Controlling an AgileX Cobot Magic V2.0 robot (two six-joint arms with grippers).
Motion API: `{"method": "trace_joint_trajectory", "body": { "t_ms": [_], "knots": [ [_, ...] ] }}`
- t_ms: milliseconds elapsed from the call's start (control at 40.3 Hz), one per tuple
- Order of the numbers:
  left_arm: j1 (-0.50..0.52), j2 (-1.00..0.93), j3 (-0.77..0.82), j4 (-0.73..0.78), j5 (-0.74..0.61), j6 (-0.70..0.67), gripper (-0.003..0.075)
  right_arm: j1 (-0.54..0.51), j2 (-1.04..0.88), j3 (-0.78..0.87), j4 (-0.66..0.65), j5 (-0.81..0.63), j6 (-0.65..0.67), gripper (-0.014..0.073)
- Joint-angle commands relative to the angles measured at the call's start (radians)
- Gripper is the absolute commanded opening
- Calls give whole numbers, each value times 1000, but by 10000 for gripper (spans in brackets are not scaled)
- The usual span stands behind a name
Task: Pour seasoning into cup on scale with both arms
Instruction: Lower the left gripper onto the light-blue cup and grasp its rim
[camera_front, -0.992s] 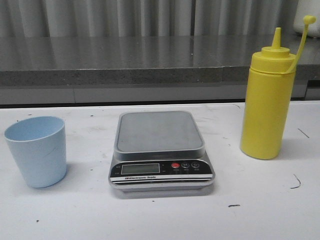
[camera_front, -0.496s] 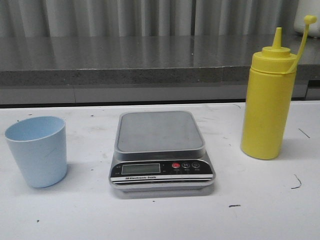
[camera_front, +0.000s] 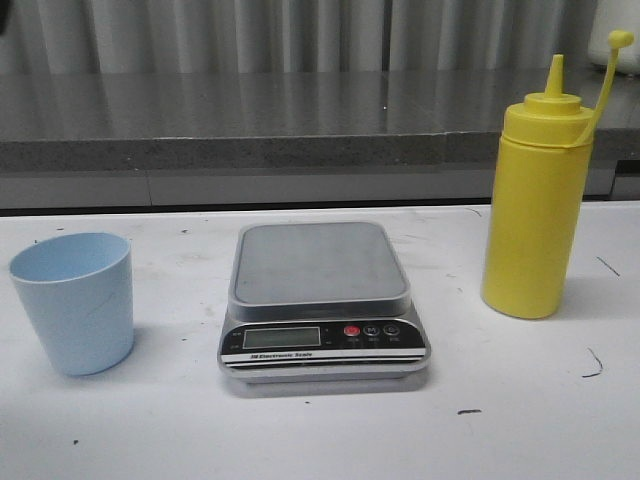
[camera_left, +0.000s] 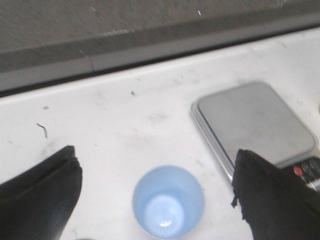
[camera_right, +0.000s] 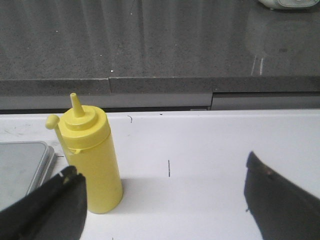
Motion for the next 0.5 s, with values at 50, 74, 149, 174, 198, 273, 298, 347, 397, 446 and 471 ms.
{"method": "trace_joint_trajectory", "body": {
  "t_ms": [50,74,149,174,198,273,298,347,397,446,471],
  "knots": [
    [-108,147,-129,9,90,0,565,-5,13,-32,-8,-76,0,652],
    [-121,169,-144,9,103,0,565,-5,13,-32,-8,-76,0,652],
    [-155,246,-177,9,136,0,565,-5,13,-32,-8,-75,0,652],
    [-161,274,-184,9,142,0,565,-5,13,-32,-8,-73,0,652],
    [-165,294,-193,9,147,0,565,-5,13,-32,-8,-72,0,652],
    [-167,364,-213,9,171,-6,565,-5,13,-32,-8,-72,0,652],
    [-167,383,-221,9,182,-6,565,-5,13,-32,-8,-72,0,652],
    [-167,424,-234,11,205,-6,565,-5,13,-32,-8,-72,0,652],
    [-166,464,-249,11,229,-6,565,-5,13,-32,-8,-72,0,652],
    [-166,494,-257,11,240,-6,565,-5,13,-32,-8,-72,0,652],
    [-166,512,-258,11,239,-6,565,-5,13,-32,-8,-72,0,652]
  ]
}}
